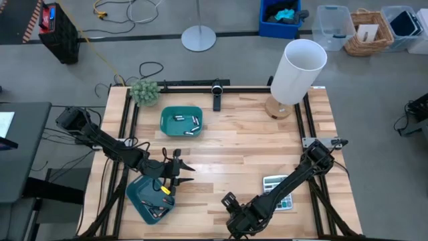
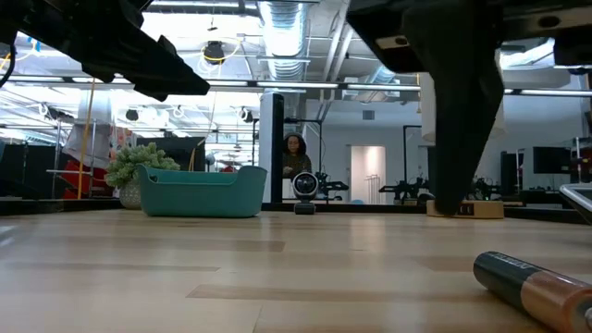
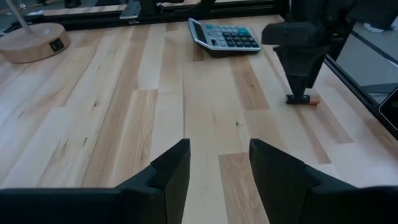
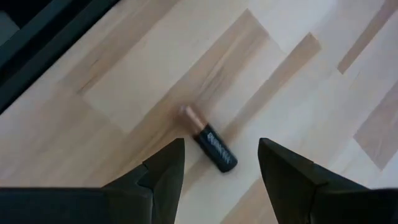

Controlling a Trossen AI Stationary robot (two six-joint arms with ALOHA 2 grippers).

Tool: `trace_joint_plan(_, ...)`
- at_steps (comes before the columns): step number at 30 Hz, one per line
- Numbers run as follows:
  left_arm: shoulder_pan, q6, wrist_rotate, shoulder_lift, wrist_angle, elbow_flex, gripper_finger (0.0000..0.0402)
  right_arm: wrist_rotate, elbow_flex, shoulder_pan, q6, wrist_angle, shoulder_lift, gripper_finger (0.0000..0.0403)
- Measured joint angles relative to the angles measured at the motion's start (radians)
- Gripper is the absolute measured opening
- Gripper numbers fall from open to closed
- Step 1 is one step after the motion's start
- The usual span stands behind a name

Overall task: Sort batteries
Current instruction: Put the black battery into the blue bin

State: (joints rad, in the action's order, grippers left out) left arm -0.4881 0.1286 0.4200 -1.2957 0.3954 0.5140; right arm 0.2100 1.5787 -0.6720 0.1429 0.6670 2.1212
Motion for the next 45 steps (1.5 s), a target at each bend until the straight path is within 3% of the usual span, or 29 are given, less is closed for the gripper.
trace_joint_plan(17, 0.0, 0.0, 0.008, 0.0, -0.029, 0.001, 0.016, -0.06, 0.005, 0.02, 0.042, -0.053, 0.066, 0.0217)
trace_joint_plan(28, 0.0, 0.0, 0.01, 0.0, -0.032, 0.001, 0.016, -0.165, 0.004, 0.06, 0.042, -0.059, 0.07, 0.0124)
trace_joint_plan(34, 0.0, -0.008, 0.011, 0.0, -0.032, 0.001, 0.016, -0.172, 0.004, 0.075, 0.042, -0.07, 0.071, 0.0079)
trace_joint_plan(45, 0.0, -0.012, 0.049, 0.0, -0.032, 0.001, 0.016, -0.191, 0.003, 0.098, 0.033, -0.082, 0.072, 0.0054)
